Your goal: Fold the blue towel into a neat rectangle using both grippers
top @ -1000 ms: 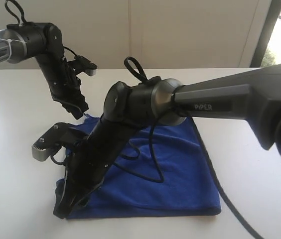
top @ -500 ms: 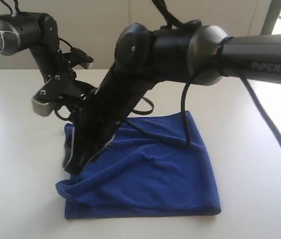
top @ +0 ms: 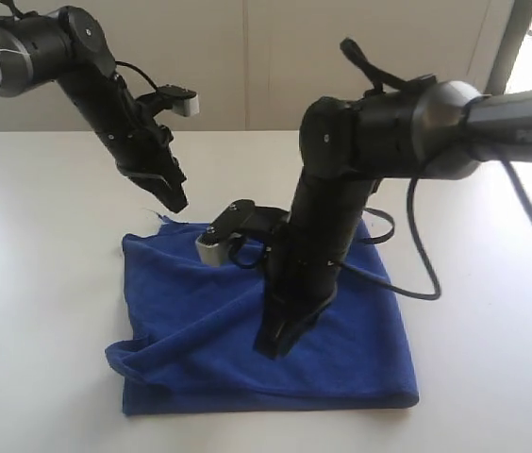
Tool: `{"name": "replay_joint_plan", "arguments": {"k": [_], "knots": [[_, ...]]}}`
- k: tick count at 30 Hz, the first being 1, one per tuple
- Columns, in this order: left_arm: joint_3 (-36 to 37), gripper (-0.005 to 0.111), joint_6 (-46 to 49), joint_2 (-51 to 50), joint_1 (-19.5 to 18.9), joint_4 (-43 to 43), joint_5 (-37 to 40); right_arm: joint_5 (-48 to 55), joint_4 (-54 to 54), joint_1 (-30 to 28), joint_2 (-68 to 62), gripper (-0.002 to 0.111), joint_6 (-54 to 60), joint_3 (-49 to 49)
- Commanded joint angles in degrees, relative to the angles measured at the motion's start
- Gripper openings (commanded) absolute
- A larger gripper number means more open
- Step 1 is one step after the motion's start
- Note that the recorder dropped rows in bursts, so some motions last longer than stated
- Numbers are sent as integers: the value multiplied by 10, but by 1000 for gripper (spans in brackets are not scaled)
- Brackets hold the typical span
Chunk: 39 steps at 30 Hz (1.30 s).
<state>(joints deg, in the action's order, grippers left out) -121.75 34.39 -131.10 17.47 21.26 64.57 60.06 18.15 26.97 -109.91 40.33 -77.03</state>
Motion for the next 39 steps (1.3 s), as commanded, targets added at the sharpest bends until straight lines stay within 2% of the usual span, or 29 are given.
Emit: {"name": "replay_joint_plan", "arguments": {"k": [1, 4, 5, 6, 7, 9, 10, 16, 20, 23, 29, 31, 34, 39], "knots": [[1, 0, 27, 1, 4, 23, 54, 6, -66, -16, 58, 0, -45, 35], [1, 0, 27, -14, 5, 33, 54, 15, -92, -19, 82, 0, -61, 63], [1, 0, 30, -24, 7, 49, 54, 16, -93, -19, 92, 5, -59, 85], [1, 0, 36, -27, 9, 56, 54, 16, -98, -19, 93, 9, -56, 98], [1, 0, 53, -31, 16, 61, 54, 16, -113, -19, 95, 20, -54, 120], [1, 0, 57, -32, 21, 61, 54, 15, -145, -19, 95, 36, -50, 147], [1, 0, 60, -34, 23, 60, 54, 11, -153, -19, 95, 38, -50, 154], [1, 0, 62, -73, 23, 40, 54, -51, -243, -19, 95, 38, -85, 202], [1, 0, 61, -76, 23, 22, 40, -136, -243, -19, 95, 38, -87, 229], [1, 0, 61, -76, 23, 17, 37, -154, -262, -19, 95, 37, -87, 241], [1, 0, 61, -76, 23, 9, 23, -146, -294, -19, 95, 24, -102, 245], [1, 0, 61, -81, 23, 9, 18, -132, -297, -19, 95, 12, -102, 245], [1, 0, 58, -90, 23, 8, 18, -117, -297, -19, 95, 1, -105, 245], [1, 0, 50, -106, 23, 4, 18, -92, -297, -19, 95, 0, -105, 245]]}}
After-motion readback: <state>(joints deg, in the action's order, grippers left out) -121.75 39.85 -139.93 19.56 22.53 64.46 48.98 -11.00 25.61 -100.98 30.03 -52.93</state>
